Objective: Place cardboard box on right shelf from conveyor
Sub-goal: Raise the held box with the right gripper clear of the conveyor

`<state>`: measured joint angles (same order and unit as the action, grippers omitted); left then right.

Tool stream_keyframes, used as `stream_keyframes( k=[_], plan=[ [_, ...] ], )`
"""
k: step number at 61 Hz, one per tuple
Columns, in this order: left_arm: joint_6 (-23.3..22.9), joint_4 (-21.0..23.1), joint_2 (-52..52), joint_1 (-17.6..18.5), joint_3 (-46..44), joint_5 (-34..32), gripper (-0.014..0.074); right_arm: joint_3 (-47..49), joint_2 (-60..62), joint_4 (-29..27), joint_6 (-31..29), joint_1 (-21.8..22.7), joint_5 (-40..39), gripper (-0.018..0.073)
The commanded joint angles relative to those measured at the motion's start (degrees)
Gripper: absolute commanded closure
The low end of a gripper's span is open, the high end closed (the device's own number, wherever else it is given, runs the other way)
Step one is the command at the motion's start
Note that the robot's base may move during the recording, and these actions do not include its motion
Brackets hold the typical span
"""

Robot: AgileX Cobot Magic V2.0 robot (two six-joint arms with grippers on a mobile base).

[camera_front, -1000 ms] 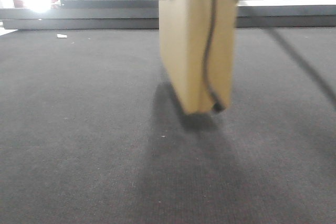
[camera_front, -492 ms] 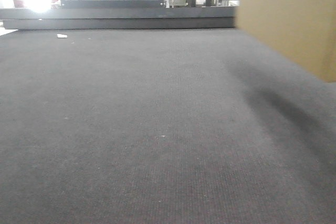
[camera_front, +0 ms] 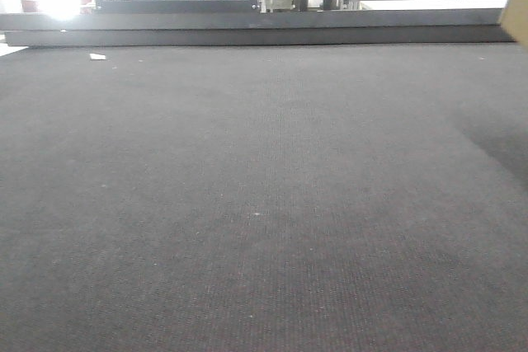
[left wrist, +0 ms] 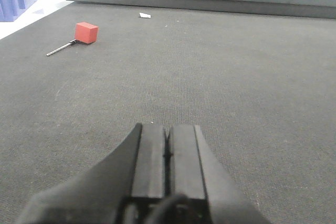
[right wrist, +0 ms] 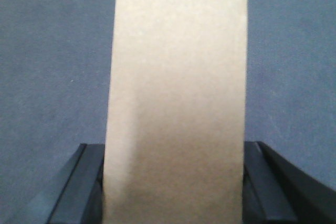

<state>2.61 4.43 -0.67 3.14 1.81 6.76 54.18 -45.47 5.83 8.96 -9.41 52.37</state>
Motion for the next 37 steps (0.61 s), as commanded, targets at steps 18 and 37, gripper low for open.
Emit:
stream_keyframes(
  k=[18,37],
  plan=[
    [0.0,0.3,-0.9,0.2,0.5,-5.0,0.0713,-6.6,25.3,0.6,-0.6,0.3,-6.9,0.0324],
    [0.0,0.3,-0.9,0.2,0.5,-5.0,0.0713,-6.6,34.2,0.6,-0.6,0.3,-8.8,0.0324]
  ],
)
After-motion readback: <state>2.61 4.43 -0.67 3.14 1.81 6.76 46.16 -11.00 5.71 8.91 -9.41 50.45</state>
